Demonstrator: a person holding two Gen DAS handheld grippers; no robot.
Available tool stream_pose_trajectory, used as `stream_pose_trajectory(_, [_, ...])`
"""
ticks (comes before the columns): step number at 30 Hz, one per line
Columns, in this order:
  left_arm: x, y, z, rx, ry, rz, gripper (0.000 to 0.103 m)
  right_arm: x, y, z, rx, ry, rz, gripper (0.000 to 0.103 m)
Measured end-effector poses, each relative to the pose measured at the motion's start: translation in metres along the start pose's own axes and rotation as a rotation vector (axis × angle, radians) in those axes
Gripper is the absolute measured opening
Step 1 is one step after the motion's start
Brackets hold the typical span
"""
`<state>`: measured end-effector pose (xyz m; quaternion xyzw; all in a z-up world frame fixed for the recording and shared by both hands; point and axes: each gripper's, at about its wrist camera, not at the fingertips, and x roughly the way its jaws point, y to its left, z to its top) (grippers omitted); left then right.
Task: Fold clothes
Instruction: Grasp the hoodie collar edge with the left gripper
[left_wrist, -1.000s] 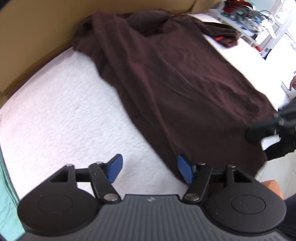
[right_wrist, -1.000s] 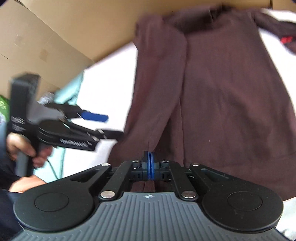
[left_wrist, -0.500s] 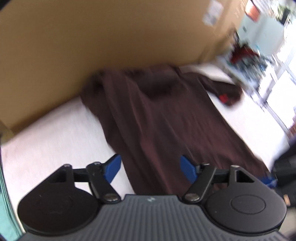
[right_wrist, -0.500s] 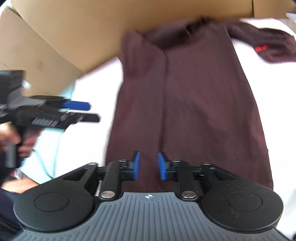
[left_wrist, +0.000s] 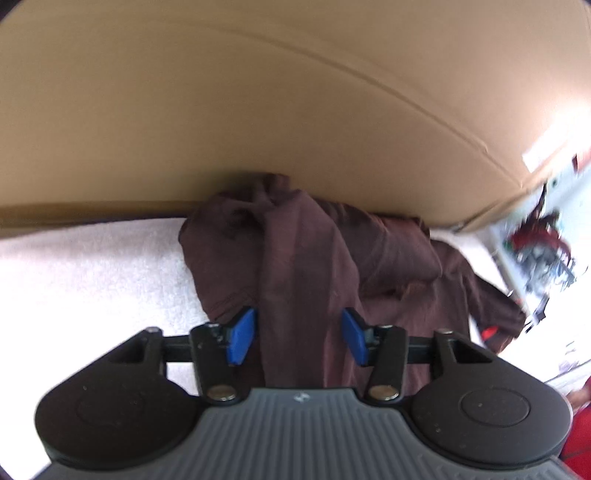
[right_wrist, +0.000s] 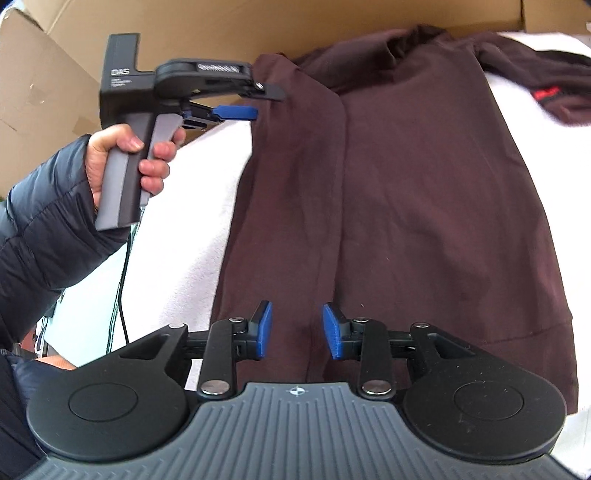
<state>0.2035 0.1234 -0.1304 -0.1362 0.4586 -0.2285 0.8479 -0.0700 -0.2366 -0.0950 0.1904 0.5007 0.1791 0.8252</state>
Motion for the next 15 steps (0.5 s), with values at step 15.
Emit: stream_pose_trajectory(15, [0.033, 0.005, 0.010, 0.152, 0.034, 0.024, 0.000, -0.002, -0.002, 0.011, 0.033, -0.004, -0.029, 0.034])
